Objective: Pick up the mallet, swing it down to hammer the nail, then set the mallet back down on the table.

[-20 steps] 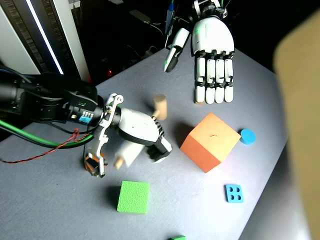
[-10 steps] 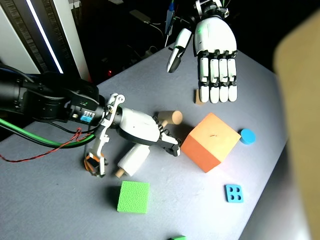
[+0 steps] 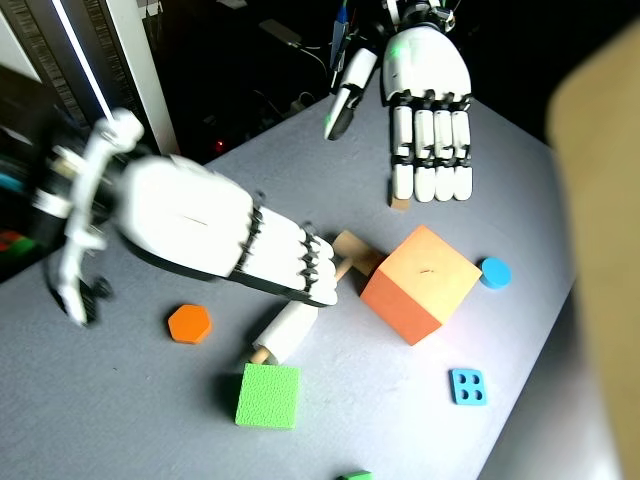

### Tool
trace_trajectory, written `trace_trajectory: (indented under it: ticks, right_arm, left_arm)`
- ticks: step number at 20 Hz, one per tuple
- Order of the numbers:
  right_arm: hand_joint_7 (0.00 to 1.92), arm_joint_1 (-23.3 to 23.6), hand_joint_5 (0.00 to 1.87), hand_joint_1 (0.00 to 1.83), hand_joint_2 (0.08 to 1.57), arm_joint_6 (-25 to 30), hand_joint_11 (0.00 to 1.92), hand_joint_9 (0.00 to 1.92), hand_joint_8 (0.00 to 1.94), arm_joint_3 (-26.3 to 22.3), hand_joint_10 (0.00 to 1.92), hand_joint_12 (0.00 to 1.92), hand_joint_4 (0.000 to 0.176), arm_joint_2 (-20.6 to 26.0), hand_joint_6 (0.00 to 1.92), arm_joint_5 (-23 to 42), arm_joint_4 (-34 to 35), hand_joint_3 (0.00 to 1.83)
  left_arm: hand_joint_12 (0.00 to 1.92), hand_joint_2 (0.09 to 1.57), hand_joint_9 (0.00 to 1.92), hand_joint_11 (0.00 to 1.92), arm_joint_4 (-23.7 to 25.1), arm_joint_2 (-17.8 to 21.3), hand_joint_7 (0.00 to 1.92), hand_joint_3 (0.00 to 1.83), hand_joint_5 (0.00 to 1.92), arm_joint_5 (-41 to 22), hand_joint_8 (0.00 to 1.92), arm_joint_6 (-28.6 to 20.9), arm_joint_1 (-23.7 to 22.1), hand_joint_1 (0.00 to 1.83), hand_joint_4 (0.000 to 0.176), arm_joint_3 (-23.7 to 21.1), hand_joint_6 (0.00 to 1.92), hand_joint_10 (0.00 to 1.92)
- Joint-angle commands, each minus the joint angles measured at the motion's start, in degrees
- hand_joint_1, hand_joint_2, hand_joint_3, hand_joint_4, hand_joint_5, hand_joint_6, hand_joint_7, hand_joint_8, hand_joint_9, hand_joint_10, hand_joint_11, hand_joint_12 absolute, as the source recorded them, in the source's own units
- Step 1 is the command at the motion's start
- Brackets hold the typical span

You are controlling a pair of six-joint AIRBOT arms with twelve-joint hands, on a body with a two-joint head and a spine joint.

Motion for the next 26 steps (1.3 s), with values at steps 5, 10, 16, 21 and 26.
trace_trajectory:
  ticks: [5, 10, 16, 21, 26]
  right_arm:
    - [0.12, 3.55, 0.13, 0.10, 1.06, -0.38, 0.04, 0.10, 0.01, -6.50, 0.01, 0.11, 0.000, 8.98, 0.01, 2.81, 2.86, 0.00]
    - [0.52, 3.73, 0.51, 0.20, 1.11, -0.78, 0.11, 0.42, 0.30, -6.23, 0.54, 1.06, 0.000, 10.03, 0.13, 2.69, 1.45, 0.00]
    - [1.36, 3.22, 1.26, 0.10, 1.20, 2.34, 1.46, 1.38, 1.94, -6.23, 1.92, 1.92, 0.000, 10.32, 1.92, 0.36, -2.26, 0.01]
    - [1.52, 2.70, 1.38, 0.85, 1.40, 2.55, 1.61, 1.57, 1.94, -6.16, 1.92, 1.92, 0.000, 10.73, 1.92, -3.46, -4.36, 0.01]
    - [1.51, 1.98, 1.34, 0.90, 1.40, 2.71, 1.62, 1.56, 1.94, -5.64, 1.92, 1.92, 0.175, 11.13, 1.92, -10.27, -5.16, 0.00]
  left_arm:
    - [0.00, 1.23, 0.02, 0.00, 0.10, -0.53, 0.05, 0.00, 0.03, -5.77, 0.01, -0.19, -2.96, 0.00, 0.000, -0.39, 0.01, 0.01]
    - [0.87, 1.24, 0.35, 0.00, 0.22, -0.75, 0.38, 0.04, 0.24, -5.04, 0.42, -0.09, -3.73, 0.02, 0.000, -1.33, 0.55, 0.37]
    - [1.92, 1.30, 1.51, 1.56, 0.22, -0.75, 1.56, 0.00, 1.48, -5.04, 1.92, -0.12, -3.33, 0.53, 0.000, -2.53, 1.92, 1.92]
    - [1.92, 1.27, 1.65, 1.71, 0.22, -0.83, 1.62, 0.00, 1.53, -4.93, 1.92, -0.12, -3.33, 1.22, 0.031, -2.50, 1.92, 1.92]
    - [1.92, 1.29, 1.54, 1.62, 0.22, -0.82, 1.54, 0.00, 1.48, -5.08, 1.92, -0.12, -3.32, 1.21, 0.053, -2.28, 1.92, 1.92]
